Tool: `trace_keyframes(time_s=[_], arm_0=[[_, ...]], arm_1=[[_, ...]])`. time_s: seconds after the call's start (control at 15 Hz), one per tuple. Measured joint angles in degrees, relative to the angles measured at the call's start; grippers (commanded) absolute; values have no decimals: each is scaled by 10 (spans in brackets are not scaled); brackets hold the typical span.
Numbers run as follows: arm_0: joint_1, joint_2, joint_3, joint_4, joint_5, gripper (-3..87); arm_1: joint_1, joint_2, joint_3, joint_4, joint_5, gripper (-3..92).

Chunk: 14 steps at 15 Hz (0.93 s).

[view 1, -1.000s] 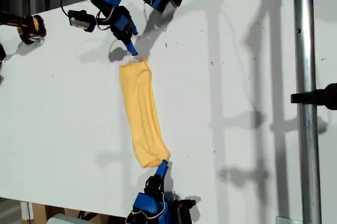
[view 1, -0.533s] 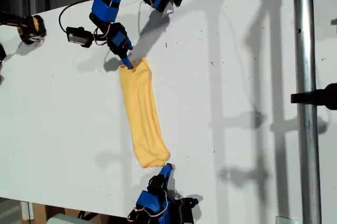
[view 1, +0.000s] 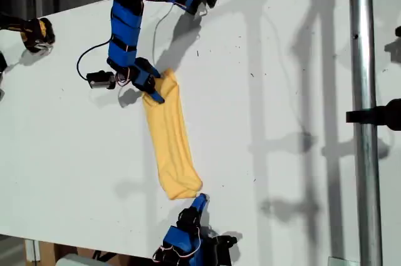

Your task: Grasp corners of a towel and fold twice.

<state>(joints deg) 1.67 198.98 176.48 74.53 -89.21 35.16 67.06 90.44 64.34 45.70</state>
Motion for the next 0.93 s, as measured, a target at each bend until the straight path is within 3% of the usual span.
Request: trace_keyframes(time_s=[0.07,0.2,0.27,0.6,0.93], arm_0=[[0,0,0,0,-2,59],[0,0,0,0,-3,61],[0,0,0,0,-3,61],[0,0,0,0,-3,63],[0,0,0,0,-3,65]], arm_1=[[-8,-26,-41,18,-6,362],[-29,-67,-104,40,-27,217],[-40,-86,-136,54,-41,0],[-68,-75,-140,98,-55,-1],[-9,156,45,247,10,-1]])
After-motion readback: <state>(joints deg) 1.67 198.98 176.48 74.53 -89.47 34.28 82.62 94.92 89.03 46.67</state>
